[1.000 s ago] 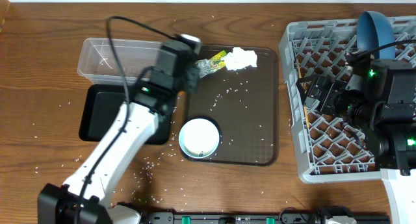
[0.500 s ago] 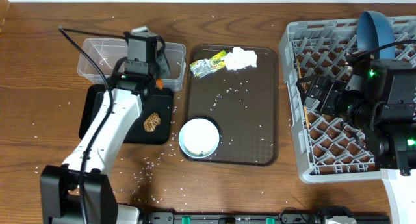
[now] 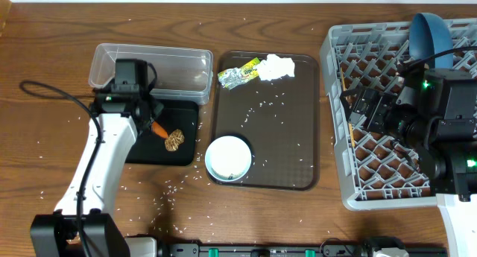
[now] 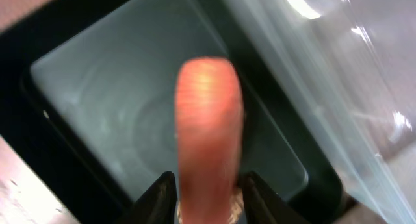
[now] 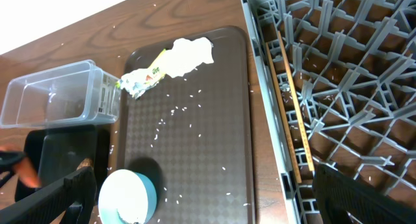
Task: Sort waste into correct bins and load items into the dishwasher rack
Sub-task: 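Move the left gripper to the yellow snack wrapper and grasp it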
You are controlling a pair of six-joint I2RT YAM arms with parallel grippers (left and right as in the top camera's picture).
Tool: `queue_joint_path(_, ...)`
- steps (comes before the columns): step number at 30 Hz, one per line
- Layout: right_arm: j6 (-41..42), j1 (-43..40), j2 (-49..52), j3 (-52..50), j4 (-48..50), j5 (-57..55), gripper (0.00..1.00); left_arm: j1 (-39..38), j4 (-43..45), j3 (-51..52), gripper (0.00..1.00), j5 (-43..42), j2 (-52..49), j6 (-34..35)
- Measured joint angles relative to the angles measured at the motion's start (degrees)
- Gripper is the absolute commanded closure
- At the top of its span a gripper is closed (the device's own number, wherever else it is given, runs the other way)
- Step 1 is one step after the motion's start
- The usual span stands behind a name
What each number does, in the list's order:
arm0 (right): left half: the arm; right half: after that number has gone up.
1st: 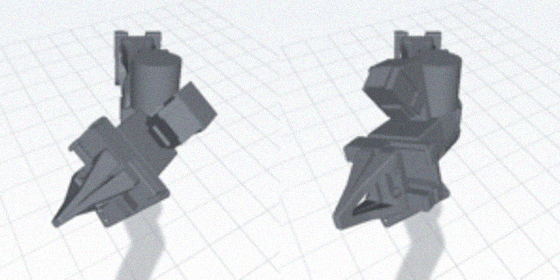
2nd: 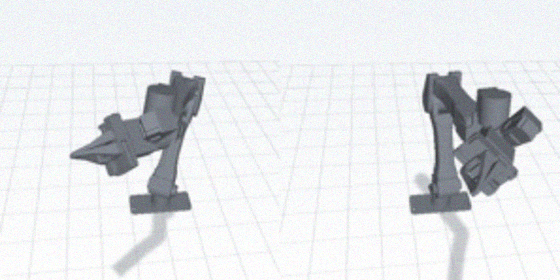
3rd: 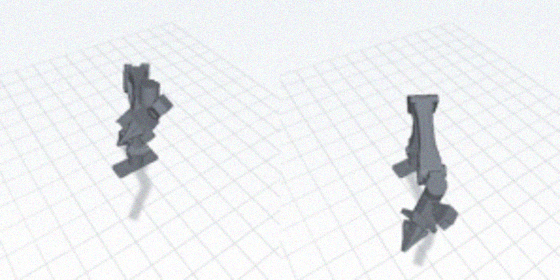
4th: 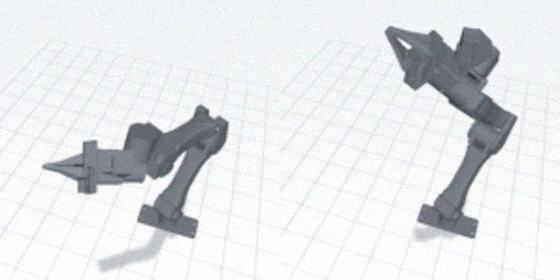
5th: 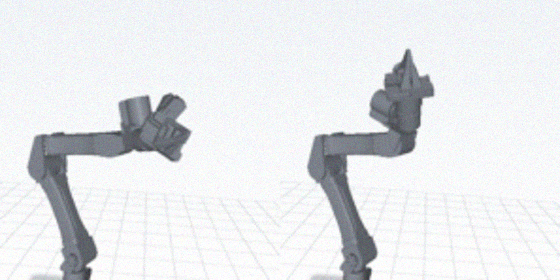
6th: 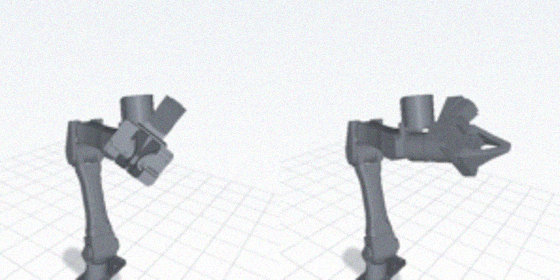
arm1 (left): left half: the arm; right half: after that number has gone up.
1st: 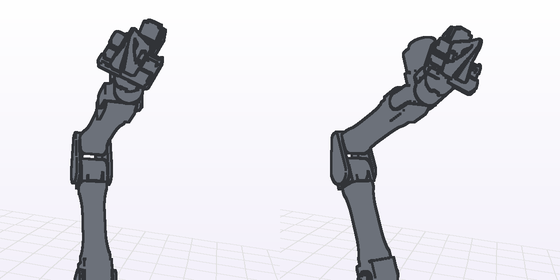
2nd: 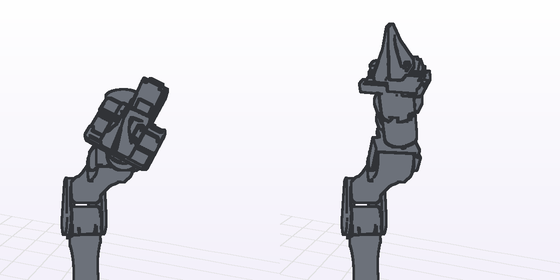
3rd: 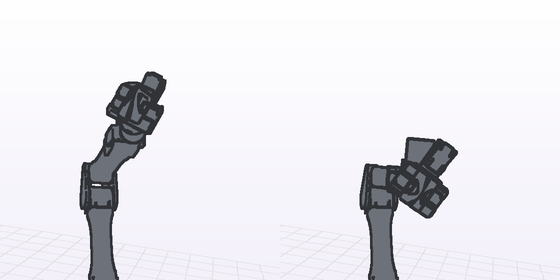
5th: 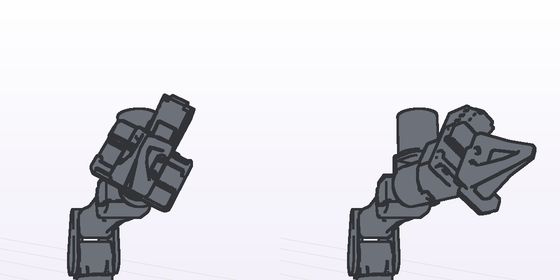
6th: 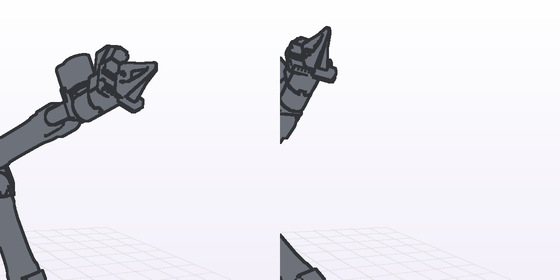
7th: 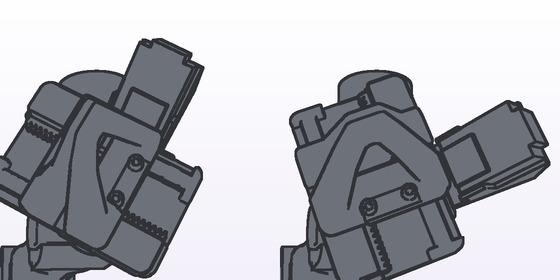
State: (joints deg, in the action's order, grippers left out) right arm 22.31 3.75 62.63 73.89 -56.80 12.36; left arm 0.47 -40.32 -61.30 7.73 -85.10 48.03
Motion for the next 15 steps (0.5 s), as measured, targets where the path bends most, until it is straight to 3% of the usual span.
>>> queue_joint_path(2,0.0,0.0,0.0,0.0,-0.2,0.0,0.01,0.8,1.8,2.8,0.64,0.0,0.0,2.8)
queue_joint_path(3,0.0,0.0,0.0,0.0,-0.2,0.0,0.01,0.9,2.0,3.4,0.57,0.0,0.0,3.3)
queue_joint_path(6,-0.1,0.0,0.0,0.0,-0.4,0.0,0.01,0.9,3.1,4.5,0.49,0.0,0.0,5.1)
queue_joint_path(9,-0.4,0.0,0.0,0.0,-0.4,0.0,0.01,0.9,4.7,4.5,0.48,-1.3,0.0,5.5)
queue_joint_path(15,-0.4,0.0,0.0,0.0,0.0,0.0,0.01,-0.5,13.0,2.3,0.47,-10.5,0.7,-7.1)
